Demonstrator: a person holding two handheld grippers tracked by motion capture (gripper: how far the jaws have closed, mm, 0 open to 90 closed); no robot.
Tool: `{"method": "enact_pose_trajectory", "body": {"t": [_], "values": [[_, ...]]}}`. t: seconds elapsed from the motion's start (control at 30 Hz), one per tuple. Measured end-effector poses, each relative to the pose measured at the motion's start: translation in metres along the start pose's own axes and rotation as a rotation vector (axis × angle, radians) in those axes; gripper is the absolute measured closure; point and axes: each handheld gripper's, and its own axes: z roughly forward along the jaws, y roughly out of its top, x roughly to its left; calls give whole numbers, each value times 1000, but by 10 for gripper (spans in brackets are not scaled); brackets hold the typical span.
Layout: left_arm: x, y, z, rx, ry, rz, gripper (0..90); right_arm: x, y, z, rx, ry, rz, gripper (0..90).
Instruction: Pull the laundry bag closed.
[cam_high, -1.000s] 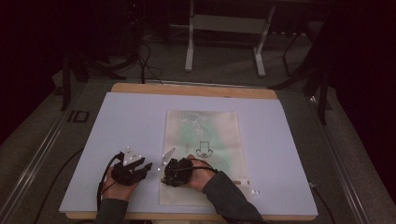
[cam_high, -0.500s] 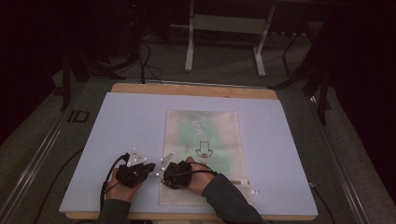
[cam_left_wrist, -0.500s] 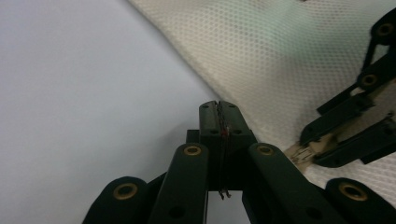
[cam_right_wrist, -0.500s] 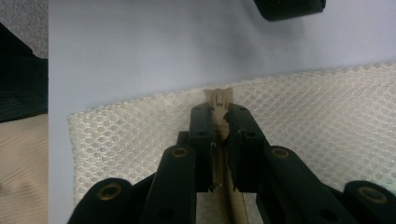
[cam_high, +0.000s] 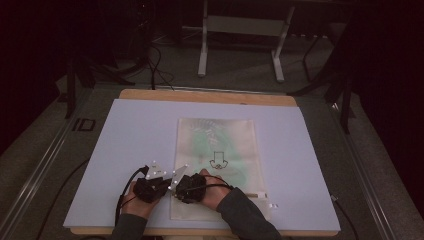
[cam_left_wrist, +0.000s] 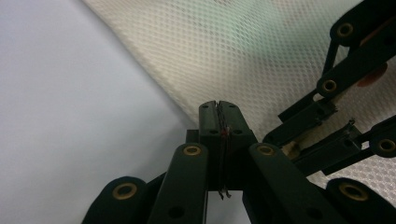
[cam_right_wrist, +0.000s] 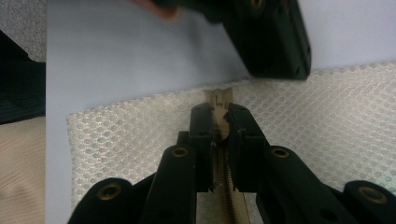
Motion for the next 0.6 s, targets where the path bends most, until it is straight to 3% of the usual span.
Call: {"method": "enact_pose_trajectory", "body": {"t": [0.27,0.53,0.6], "values": [[-3,1,6,51,0,21,886,0,0,0,-4,-2,-3,814],[-1,0,6,49,-15,18,888,-1,-2,0,-14,10,4,814],[-1,-1,6,49,-11,34,890,-2,-2,0,-18,10,-1,814]]}}
